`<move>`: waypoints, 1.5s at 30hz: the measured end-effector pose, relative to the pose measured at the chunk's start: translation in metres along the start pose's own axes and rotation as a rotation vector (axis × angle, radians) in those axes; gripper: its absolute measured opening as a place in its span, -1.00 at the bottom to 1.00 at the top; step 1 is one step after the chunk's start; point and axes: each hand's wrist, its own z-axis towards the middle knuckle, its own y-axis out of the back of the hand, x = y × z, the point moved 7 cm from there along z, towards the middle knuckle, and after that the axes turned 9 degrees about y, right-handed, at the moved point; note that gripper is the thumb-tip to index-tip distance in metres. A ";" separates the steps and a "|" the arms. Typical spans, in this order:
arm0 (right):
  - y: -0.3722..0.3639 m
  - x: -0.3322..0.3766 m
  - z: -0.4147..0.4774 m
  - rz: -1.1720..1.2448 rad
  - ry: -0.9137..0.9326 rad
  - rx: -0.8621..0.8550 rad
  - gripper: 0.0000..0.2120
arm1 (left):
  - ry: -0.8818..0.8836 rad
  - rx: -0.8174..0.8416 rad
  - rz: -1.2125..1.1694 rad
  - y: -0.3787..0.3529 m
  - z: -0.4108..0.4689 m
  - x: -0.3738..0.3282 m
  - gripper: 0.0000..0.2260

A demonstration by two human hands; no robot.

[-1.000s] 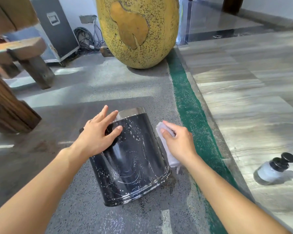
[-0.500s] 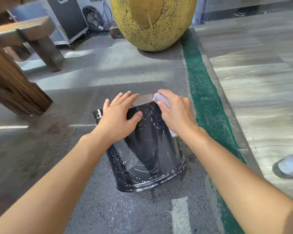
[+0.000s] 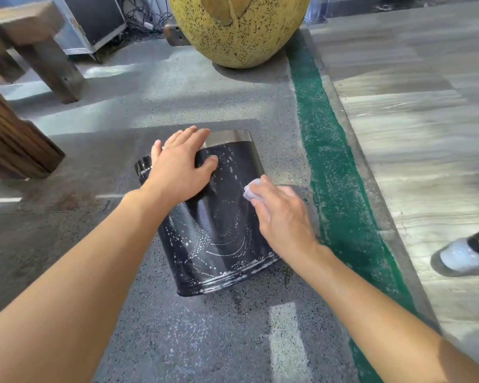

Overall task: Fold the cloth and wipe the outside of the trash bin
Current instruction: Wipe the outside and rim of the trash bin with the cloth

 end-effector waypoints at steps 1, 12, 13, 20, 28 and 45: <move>-0.004 -0.001 -0.009 -0.005 -0.001 0.019 -0.79 | 0.004 -0.002 0.002 -0.001 0.002 0.002 -0.49; -0.012 0.008 -0.067 -0.044 0.153 0.181 -0.41 | -0.002 0.008 0.029 0.004 0.009 0.000 -0.50; -0.012 0.010 -0.076 -0.044 0.171 0.208 -0.38 | -0.001 0.011 0.029 0.005 0.009 0.000 -0.51; -0.012 0.012 -0.120 -0.078 0.159 0.380 -0.13 | -0.061 -0.003 0.004 0.009 0.000 -0.016 -0.46; 0.030 0.006 -0.042 -0.050 0.117 0.100 -0.42 | -0.066 -0.046 0.015 0.010 -0.016 -0.012 -0.53; -0.001 0.005 0.048 0.059 0.099 -0.087 -0.57 | -0.091 -0.021 -0.056 0.014 -0.029 -0.012 -0.51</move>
